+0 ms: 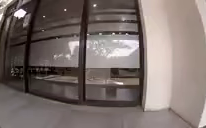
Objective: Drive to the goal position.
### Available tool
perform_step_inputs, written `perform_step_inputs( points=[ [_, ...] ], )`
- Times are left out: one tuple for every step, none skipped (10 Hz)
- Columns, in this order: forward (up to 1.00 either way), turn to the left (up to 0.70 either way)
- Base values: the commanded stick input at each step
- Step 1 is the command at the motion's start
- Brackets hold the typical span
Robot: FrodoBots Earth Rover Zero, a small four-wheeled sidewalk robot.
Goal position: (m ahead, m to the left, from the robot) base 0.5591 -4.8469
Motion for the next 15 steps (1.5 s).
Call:
perform_step_inputs(
  points=[
    [0.0, -0.5],
    [0.0, -0.5],
    [0.0, -0.5],
    [0.0, -0.5],
    [0.0, -0.5],
    [0.0, -0.5],
    [0.0, -0.5],
    [0.0, -0.5],
    [0.0, -0.5],
    [0.0, -0.5],
    [0.0, -0.5],
    [0.0, -0.5],
    [0.0, -0.5],
    [0.0, -0.5],
    [0.0, -0.5]
  ],
)
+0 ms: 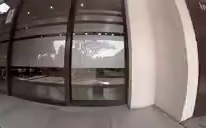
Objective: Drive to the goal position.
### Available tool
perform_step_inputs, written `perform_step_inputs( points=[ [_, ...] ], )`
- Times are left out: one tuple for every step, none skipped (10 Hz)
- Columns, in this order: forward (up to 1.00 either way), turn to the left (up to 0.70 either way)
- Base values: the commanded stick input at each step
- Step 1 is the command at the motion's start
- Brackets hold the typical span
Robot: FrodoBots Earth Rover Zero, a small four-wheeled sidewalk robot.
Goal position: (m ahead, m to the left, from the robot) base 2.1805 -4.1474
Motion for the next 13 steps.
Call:
perform_step_inputs(
  points=[
    [0.0, -0.5],
    [0.0, -0.5],
    [0.0, -0.5],
    [0.0, -0.5],
    [0.0, -0.5],
    [0.0, -0.5],
    [0.0, -0.5],
    [0.0, -0.5],
    [0.0, -0.5],
    [0.0, -0.5],
    [0.0, -0.5],
    [0.0, -0.5],
    [0.0, -0.5]
  ],
)
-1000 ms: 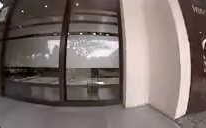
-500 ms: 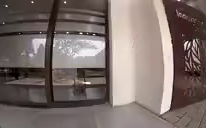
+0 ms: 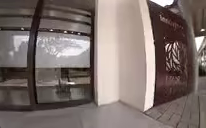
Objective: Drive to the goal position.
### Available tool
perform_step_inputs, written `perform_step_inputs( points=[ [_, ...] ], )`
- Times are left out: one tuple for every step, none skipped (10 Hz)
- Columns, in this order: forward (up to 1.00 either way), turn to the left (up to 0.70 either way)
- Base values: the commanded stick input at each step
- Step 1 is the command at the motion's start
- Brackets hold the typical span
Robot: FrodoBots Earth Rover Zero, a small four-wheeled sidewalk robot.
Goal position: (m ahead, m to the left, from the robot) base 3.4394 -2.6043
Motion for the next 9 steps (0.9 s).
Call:
perform_step_inputs(
  points=[
    [0.0, -0.5],
    [0.0, -0.5],
    [0.0, -0.5],
    [0.0, -0.5],
    [0.0, -0.5],
    [0.0, -0.5],
    [0.0, -0.5],
    [0.0, -0.5],
    [0.0, -0.5]
  ],
)
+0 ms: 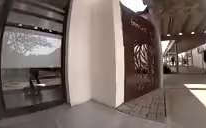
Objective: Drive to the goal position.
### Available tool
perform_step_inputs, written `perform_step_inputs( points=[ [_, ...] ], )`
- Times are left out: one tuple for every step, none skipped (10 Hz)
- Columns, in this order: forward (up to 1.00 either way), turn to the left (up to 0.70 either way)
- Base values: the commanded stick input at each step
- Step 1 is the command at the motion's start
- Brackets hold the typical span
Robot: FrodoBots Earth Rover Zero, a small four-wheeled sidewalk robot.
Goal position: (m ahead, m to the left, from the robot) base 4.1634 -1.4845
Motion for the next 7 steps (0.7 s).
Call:
perform_step_inputs(
  points=[
    [0.0, -0.5],
    [0.0, -0.5],
    [0.0, -0.5],
    [0.0, -0.5],
    [0.0, -0.5],
    [0.0, -0.5],
    [0.0, -0.5]
  ],
)
